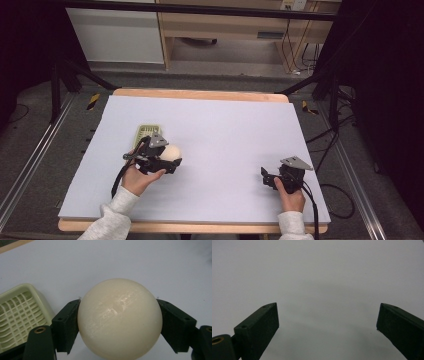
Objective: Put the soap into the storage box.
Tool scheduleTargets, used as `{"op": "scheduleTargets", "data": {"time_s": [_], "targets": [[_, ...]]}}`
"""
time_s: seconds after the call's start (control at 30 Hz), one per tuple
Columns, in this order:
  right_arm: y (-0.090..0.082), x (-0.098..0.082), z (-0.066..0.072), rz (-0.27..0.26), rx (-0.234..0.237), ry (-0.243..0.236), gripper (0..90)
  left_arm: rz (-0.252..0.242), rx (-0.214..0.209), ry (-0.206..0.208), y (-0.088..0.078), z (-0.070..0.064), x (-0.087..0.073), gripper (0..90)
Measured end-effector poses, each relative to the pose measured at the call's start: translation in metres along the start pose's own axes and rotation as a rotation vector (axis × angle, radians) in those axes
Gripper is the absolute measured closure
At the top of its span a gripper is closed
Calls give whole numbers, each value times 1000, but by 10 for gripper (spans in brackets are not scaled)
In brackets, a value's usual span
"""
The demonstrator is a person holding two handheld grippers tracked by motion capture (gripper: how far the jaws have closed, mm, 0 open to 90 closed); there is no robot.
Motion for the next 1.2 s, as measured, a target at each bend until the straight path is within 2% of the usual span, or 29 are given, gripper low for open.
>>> {"op": "scheduleTargets", "data": {"time_s": [0.43, 0.83, 1.0, 1.2], "targets": [[0, 0, 0, 2, 3, 2, 46, -21, 44, -47, -7, 28, 8, 237], [0, 0, 0, 3, 3, 0, 46, -27, 71, -80, -8, 46, 11, 237], [0, 0, 0, 3, 3, 0, 46, -40, 85, -106, -8, 55, 12, 237], [0, 0, 0, 1, 0, -2, 46, -42, 96, -114, -7, 63, 13, 238]]}}
Point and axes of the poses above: each handheld gripper's, and its own axes: y roughly forward along the jaws, x roughly out of its top, z roughly to its left, the point moved 7 cm from there along y, roughly forward along the jaws, and after that the axes turned 15 degrees about -y, right-handed, at the moved point
